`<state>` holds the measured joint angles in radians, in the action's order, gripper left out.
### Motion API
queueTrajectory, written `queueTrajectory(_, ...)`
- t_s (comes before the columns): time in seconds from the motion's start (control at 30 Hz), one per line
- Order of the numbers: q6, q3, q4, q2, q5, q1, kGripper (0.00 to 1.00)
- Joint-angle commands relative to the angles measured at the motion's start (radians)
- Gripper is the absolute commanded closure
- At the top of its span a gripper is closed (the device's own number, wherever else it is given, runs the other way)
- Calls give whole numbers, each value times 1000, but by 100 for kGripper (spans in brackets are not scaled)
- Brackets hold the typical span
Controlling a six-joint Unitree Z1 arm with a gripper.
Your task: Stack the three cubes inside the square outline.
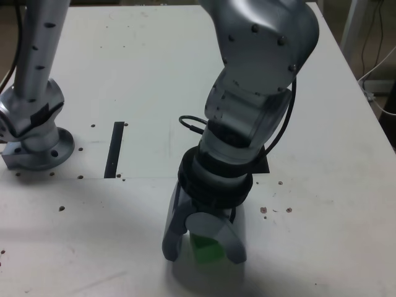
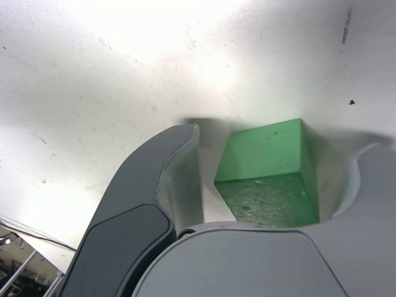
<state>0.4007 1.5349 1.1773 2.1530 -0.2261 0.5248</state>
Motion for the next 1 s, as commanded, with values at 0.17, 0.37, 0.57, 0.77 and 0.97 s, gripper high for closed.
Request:
queueTrajectory(0.17, -3, 7, 4, 1, 13, -2, 80)
queueTrajectory(0.37, -6, 3, 10, 1, 13, -2, 80)
queueTrajectory(0.57, -10, -2, 15, 0, 6, -2, 80)
queueTrajectory(0.77, -15, -3, 40, -8, 2, -1, 80)
queueTrajectory(0.97, -23, -8, 64, -31, 7, -1, 80)
